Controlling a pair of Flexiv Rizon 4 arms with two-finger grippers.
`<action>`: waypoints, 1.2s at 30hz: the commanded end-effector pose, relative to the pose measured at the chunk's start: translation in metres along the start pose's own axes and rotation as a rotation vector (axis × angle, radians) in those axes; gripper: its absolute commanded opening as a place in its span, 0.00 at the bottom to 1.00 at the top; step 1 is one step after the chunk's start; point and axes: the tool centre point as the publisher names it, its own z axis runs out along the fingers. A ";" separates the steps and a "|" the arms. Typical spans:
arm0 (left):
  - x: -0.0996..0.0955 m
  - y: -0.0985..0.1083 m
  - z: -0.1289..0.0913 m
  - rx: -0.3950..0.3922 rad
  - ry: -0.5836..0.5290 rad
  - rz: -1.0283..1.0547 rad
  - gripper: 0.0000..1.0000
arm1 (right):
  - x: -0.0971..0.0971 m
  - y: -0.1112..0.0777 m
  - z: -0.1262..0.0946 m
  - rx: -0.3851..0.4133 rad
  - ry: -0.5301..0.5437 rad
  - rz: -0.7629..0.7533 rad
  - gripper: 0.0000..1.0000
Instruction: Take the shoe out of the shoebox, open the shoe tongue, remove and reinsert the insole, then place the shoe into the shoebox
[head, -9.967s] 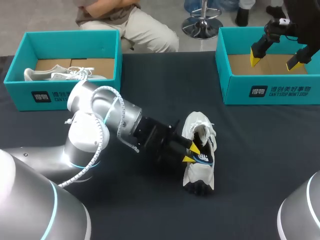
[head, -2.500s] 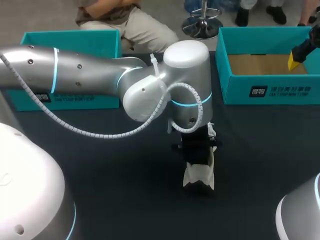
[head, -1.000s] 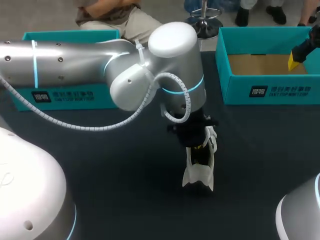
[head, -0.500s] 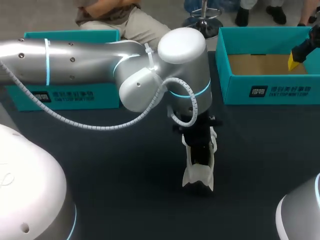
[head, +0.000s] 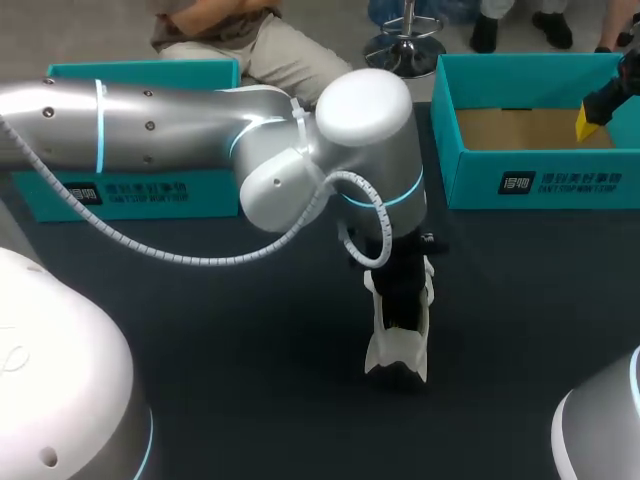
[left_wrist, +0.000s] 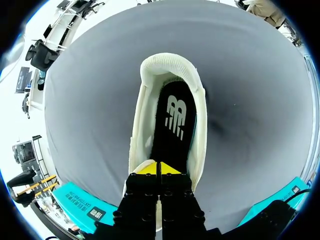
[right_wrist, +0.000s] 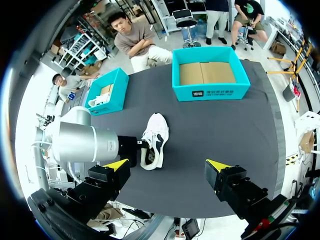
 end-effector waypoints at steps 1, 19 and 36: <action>0.002 -0.008 -0.004 -0.006 -0.004 0.014 0.00 | 0.001 0.003 0.000 0.006 -0.002 0.001 1.00; -0.002 -0.024 -0.002 0.039 -0.006 0.025 0.00 | 0.001 0.003 0.000 0.006 -0.002 0.001 1.00; 0.004 -0.004 0.000 -0.019 0.036 0.016 0.00 | 0.001 0.003 0.000 0.006 -0.002 0.001 1.00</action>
